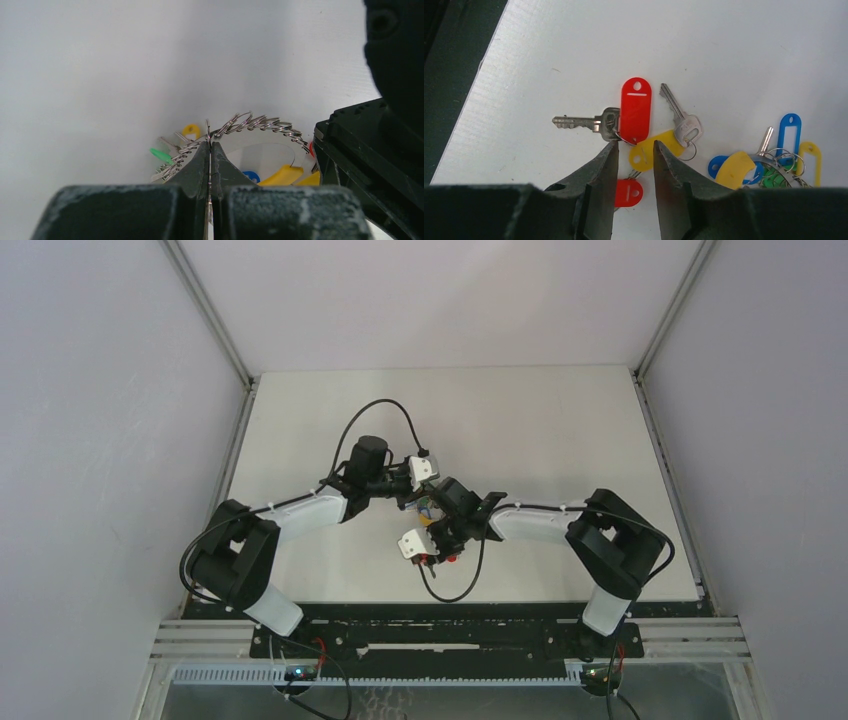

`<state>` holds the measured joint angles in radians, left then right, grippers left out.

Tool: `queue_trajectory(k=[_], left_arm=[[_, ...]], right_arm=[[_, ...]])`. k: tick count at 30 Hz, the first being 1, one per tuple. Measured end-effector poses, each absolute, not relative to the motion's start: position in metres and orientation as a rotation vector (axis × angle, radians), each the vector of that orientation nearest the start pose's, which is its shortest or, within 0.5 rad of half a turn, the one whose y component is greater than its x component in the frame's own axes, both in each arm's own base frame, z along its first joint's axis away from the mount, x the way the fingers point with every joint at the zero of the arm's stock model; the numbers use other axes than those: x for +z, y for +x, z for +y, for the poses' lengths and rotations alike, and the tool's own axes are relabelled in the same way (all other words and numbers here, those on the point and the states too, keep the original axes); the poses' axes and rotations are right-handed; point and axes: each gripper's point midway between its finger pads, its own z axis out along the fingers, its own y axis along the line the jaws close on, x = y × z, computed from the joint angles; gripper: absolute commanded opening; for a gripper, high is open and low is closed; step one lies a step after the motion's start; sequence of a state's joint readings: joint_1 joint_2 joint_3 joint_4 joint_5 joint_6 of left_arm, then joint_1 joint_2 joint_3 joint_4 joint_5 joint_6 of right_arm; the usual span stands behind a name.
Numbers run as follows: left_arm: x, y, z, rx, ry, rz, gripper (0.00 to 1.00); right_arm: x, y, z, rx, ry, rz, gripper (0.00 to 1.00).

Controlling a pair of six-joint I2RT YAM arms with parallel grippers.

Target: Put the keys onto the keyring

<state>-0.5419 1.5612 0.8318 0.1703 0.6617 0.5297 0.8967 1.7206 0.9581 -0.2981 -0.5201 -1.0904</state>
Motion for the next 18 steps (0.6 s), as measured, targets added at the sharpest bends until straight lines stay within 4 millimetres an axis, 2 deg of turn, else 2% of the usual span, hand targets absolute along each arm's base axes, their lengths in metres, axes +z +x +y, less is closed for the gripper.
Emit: queue_trajectory(k=[14, 18], left_arm=[[0.1089, 0.3053, -0.291, -0.712, 1.377, 1.555, 0.0], [0.1087, 0.305, -0.2909, -0.713, 1.377, 1.556, 0.0]], right_arm=[[0.0181, 0.1936, 0.3317, 0.594, -2.263, 1.237, 0.26], [0.0174, 0.1938, 0.3325, 0.595, -2.273, 1.237, 0.17]])
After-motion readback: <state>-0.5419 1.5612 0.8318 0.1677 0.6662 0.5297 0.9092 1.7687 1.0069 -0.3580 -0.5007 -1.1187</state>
